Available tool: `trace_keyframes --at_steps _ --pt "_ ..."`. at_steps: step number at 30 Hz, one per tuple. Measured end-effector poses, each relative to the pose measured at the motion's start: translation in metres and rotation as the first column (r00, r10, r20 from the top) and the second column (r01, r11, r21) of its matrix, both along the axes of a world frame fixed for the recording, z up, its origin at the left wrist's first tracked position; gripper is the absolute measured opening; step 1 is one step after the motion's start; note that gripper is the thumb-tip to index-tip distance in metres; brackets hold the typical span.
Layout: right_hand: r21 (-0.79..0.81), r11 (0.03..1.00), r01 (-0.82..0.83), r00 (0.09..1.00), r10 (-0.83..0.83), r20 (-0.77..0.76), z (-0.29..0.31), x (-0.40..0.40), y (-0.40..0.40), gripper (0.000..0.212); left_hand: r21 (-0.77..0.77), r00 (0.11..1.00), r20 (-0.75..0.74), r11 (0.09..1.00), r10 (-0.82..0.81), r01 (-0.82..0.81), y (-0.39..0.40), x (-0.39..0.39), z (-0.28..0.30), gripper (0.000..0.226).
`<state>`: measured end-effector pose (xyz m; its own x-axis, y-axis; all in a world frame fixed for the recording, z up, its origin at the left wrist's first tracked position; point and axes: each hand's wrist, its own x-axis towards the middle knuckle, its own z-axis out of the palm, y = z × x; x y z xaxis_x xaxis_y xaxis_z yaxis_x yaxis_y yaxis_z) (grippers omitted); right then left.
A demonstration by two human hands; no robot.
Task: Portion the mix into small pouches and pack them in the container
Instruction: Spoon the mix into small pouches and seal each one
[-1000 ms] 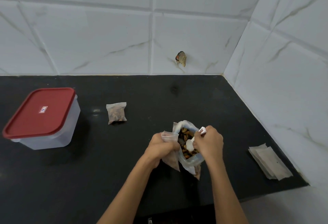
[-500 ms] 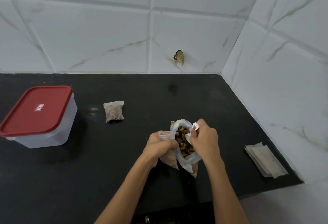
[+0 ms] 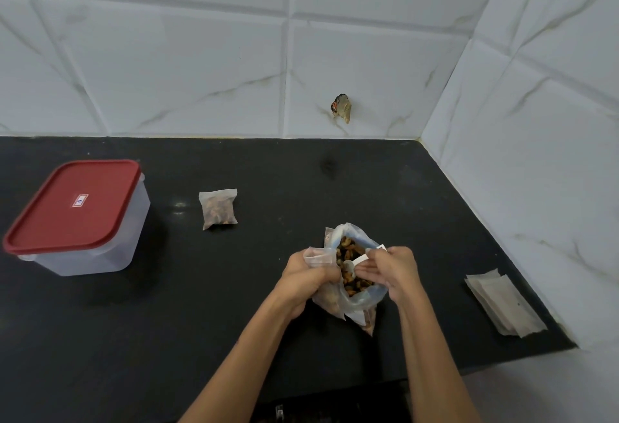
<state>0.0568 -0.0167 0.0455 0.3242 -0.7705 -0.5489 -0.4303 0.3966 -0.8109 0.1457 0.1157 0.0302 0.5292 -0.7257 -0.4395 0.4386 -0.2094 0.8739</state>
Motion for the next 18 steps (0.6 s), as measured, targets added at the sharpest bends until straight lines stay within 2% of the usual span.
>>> trace_keyframes --at_steps 4,7,14,18 --pt "0.180 0.979 0.092 0.987 -0.113 0.113 -0.002 -0.006 0.002 0.005 0.000 0.999 -0.028 1.000 0.021 -0.021 0.003 0.001 -0.001 0.034" --pt "0.249 0.960 0.125 0.973 -0.168 0.159 -0.004 -0.011 0.004 0.006 0.006 0.999 -0.025 0.999 0.044 -0.044 0.004 0.001 -0.002 0.034" --pt "0.181 0.967 0.179 0.961 -0.211 0.181 -0.008 0.001 0.017 0.018 0.016 1.000 0.030 1.000 0.006 -0.007 0.002 -0.002 -0.003 0.034" --pt "0.212 0.962 0.172 0.954 -0.216 0.207 -0.007 0.000 0.017 0.023 0.031 0.999 0.037 0.999 -0.018 0.017 0.003 -0.001 -0.001 0.034"
